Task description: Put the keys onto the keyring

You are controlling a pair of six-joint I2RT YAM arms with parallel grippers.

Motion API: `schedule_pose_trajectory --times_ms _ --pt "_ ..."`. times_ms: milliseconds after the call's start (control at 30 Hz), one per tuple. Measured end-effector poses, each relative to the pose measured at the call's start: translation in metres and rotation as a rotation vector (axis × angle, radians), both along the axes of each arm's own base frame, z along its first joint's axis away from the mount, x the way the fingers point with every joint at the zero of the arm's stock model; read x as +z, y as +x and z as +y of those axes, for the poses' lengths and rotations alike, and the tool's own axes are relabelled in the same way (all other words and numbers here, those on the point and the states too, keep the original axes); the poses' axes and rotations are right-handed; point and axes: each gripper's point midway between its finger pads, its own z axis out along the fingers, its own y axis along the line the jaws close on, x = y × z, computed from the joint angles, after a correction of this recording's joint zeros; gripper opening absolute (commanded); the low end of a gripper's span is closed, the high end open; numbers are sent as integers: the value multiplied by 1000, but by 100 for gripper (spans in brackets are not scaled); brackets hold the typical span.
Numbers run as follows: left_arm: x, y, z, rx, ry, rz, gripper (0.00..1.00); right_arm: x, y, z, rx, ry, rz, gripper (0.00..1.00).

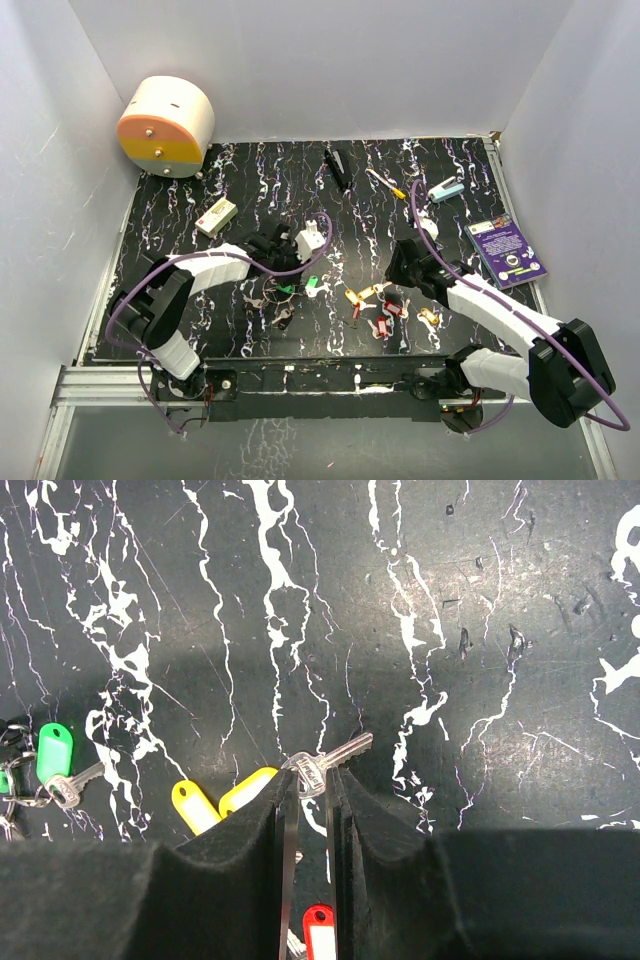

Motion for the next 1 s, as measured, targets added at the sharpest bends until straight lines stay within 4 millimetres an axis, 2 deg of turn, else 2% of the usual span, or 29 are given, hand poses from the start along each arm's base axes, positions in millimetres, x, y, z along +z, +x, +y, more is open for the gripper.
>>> schedule_pose_trajectory --times_ms 100,367,433,533,700,800,933,1000 --pt "0 0 0 0 -5 -8 11 1 0 0 0 2 -5 23" --pt "0 -1 2 3 -10 -27 5 4 1 0 -2 4 -13 24" --pt "0 -2 3 8 -11 -33 5 4 1 0 -2 5 -15 24" --pt "0 -2 5 14 -6 -37 15 7 1 0 -2 9 -22 25" --pt "0 0 8 19 8 -47 17 9 0 -1 -2 13 -29 25" --pt "0 0 9 17 16 -53 13 5 -3 -2 -2 8 -19 25" --pt "0 -1 12 10 33 -58 0 5 -5 -3 -2 4 -13 26" --pt "0 -1 13 5 41 -61 0 6 -5 -3 -2 5 -14 26"
